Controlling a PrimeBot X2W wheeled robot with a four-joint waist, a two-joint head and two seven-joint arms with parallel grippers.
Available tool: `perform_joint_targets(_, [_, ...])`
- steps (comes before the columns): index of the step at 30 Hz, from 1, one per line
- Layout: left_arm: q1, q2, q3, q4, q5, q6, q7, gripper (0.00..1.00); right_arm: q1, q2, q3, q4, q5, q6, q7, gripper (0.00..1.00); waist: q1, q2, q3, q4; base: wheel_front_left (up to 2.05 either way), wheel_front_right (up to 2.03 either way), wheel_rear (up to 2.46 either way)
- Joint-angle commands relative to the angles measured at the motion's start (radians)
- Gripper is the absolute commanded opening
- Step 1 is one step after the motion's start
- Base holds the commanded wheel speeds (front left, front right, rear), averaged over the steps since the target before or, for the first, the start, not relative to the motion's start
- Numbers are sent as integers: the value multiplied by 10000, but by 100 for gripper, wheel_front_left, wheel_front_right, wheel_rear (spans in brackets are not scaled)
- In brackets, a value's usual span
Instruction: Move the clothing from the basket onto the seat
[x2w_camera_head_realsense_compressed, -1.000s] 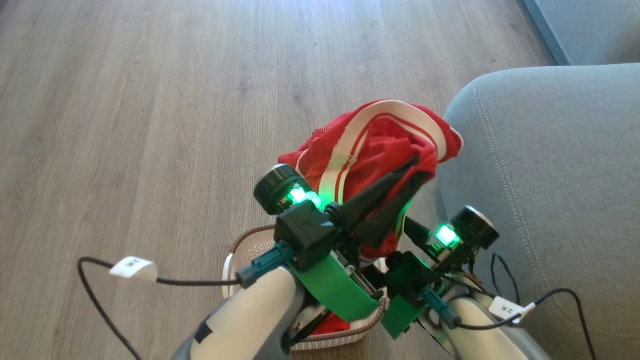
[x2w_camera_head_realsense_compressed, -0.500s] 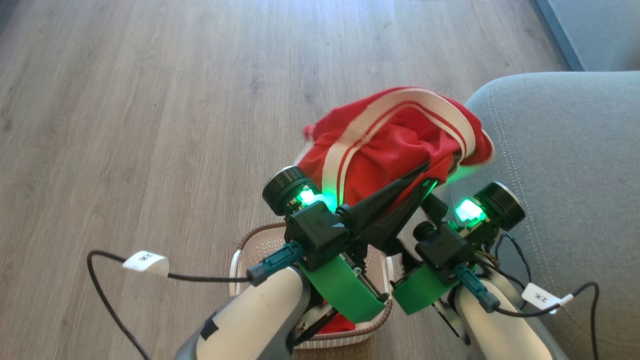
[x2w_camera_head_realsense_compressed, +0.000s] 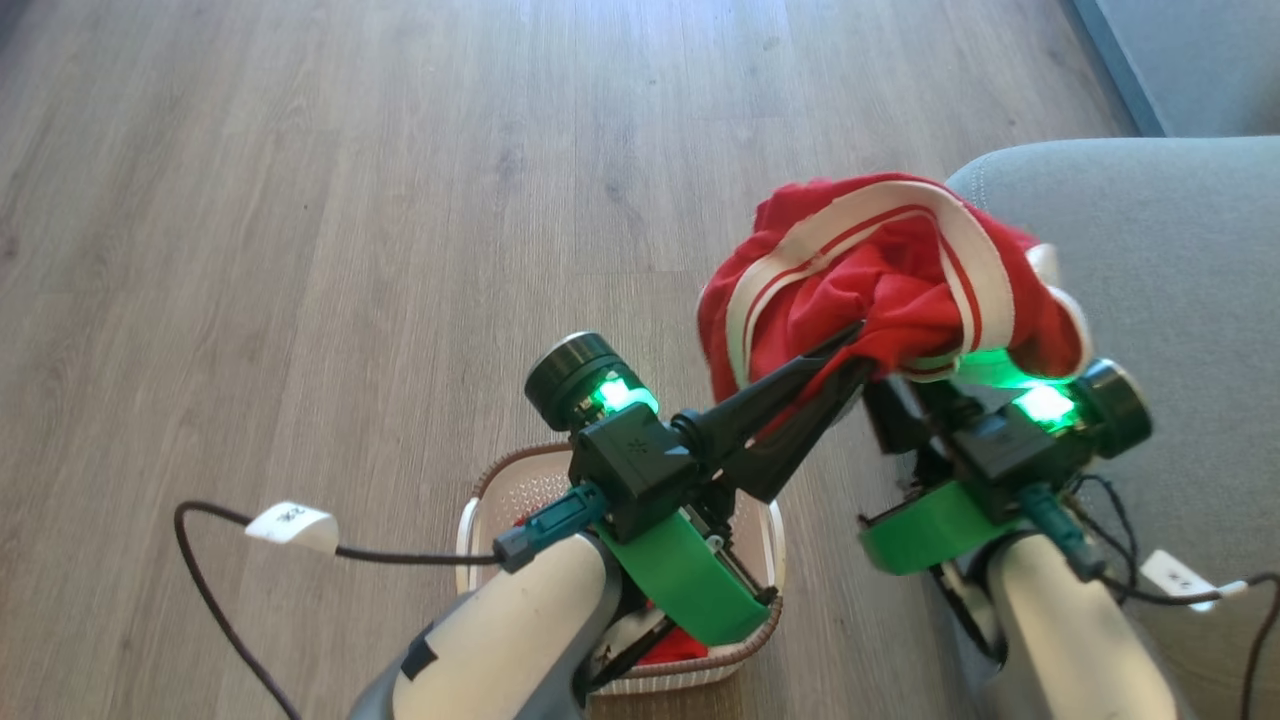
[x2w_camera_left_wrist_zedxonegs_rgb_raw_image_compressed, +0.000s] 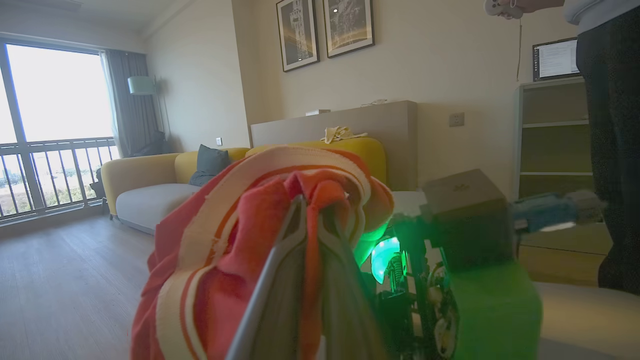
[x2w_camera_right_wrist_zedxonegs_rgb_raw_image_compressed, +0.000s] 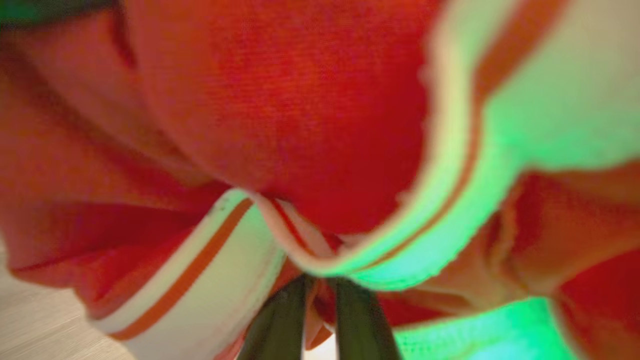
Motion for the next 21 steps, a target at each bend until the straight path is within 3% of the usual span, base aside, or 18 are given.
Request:
perform_joint_targets(1, [-460,28,369,-388,-29,-13,-51,0,-213,160,45,-428,96,-4,-49,0,0,0,23,-11,0,0,0])
perform_joint_targets(9, [-406,28,540,-476,-22,-13,-51,0,-227,161,-1080,-743,543,-4,-49,0,0,0,114,9,0,0,0])
perform_joint_targets(16, [-264,28,836,-464,-12,-13,-51,0,-293,161,-1322,-933,862,-4,-49,0,0,0,152,71,0,0,0])
perform_joint_targets(17, [-238,28,878,-408,16,-13,-51,11,-311,161,-1320,-1082,865,-4,-49,0,0,0,167,78,0,0,0])
perform_joint_targets(19, [-207,28,914,-356,35,-13,-51,43,-321,162,-1352,-1265,874,-4,-49,0,0,0,184,78,0,0,0])
perform_joint_targets(20, [-191,28,926,-326,43,-13,-51,50,-330,162,-1362,-1361,857,-4,-49,0,0,0,192,77,0,0,0])
perform_joint_targets(21, [-174,28,938,-290,55,-13,-51,74,-339,162,-1367,-1455,841,-4,-49,0,0,0,200,72,0,0,0])
